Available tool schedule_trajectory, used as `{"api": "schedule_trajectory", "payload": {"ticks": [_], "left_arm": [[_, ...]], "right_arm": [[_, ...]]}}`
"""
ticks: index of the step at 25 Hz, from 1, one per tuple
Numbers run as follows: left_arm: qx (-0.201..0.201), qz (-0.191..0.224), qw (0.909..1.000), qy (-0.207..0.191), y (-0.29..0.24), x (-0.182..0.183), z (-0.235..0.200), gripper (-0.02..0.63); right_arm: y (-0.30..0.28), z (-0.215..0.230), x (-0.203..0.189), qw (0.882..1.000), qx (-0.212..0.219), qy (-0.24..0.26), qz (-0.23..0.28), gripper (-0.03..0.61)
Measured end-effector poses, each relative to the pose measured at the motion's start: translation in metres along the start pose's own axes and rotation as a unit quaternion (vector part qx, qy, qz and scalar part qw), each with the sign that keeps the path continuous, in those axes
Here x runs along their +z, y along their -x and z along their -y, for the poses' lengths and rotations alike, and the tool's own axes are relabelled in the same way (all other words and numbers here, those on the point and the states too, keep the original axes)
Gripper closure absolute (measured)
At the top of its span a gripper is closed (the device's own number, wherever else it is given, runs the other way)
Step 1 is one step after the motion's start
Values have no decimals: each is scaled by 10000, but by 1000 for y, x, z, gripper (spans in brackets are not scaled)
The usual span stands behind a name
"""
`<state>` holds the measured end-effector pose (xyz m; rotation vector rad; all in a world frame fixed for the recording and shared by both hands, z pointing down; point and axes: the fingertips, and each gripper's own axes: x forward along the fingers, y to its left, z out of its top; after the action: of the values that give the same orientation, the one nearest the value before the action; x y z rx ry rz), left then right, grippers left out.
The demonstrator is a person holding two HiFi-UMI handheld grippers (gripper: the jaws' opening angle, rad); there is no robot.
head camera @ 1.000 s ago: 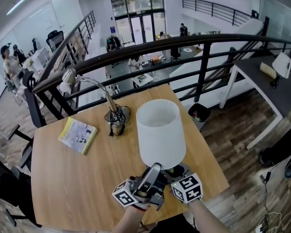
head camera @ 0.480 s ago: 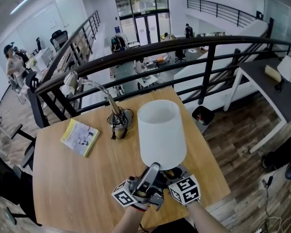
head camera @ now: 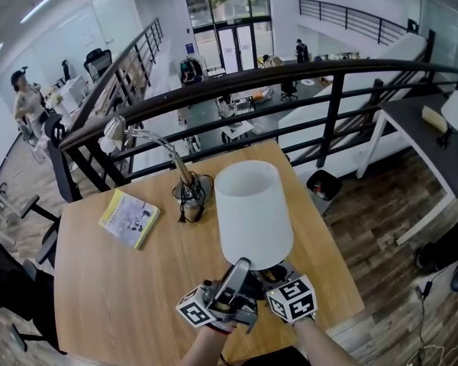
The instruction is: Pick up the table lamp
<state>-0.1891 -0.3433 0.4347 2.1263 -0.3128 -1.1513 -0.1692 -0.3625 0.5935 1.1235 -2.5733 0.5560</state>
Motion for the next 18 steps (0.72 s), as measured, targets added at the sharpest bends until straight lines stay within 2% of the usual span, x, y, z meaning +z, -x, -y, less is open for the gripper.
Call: {"api": "schedule_trajectory", "payload": {"ticks": [10, 18], "left_arm": [[17, -10, 10000, 48, 0, 2, 0, 554], [-30, -190, 9998, -22, -7, -5, 8, 575]], "right_arm": [[-1, -1, 5, 9995, -62, 286, 125, 480], [3, -10, 5, 9994, 148, 279, 124, 482]]}}
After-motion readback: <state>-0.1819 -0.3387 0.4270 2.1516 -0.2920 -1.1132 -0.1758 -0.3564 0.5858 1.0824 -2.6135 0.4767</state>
